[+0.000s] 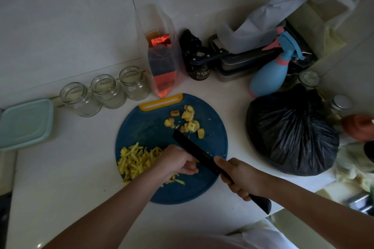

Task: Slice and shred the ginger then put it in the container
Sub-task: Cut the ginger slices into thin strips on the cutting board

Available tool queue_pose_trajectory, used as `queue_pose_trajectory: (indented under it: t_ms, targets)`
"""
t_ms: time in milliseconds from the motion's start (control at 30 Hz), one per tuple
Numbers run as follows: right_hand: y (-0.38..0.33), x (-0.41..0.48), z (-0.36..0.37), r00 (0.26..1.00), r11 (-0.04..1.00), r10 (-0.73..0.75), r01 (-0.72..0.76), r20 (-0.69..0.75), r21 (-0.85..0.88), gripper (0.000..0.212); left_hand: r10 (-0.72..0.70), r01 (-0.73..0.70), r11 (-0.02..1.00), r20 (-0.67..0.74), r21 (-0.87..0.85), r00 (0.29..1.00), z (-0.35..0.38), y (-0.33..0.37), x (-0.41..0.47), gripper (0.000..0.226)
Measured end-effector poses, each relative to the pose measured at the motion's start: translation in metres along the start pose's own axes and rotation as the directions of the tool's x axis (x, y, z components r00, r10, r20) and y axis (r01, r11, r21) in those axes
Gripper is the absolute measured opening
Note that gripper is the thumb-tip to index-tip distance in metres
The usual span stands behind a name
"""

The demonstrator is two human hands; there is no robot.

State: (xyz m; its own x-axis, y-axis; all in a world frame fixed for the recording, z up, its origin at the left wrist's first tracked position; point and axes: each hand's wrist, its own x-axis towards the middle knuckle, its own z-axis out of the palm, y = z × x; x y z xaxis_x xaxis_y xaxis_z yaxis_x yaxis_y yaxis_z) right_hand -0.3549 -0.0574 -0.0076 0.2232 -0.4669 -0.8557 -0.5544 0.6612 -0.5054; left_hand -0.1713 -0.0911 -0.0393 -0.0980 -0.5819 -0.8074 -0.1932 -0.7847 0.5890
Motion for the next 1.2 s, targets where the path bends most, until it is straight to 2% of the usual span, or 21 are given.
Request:
queue_pose_trajectory:
  t_ms: [333, 600, 1200]
  targets:
    - [-0.008, 0.001, -0.007, 0.999, 0.998, 0.042, -0.041, 0.026, -0.049, 0.061, 0.0, 0.0, 1.0, -0.014, -0.016, 1.0, 0.0, -0.003, 0.002, 0.007]
    - [0.004, 0.001, 0.002, 0.998, 0.997, -0.02, 0.016, -0.055, -0.07, 0.057, 0.009, -0.009, 0.999, -0.013, -0.035, 1.0, 0.001, -0.002, -0.002, 0.007]
    - [-0.001, 0.005, 0.005, 0.999, 0.998, -0.048, 0.048, -0.009, -0.03, 0.057, -0.039, 0.037, 0.997, -0.016, -0.066, 0.999, 0.0, -0.001, -0.001, 0.005]
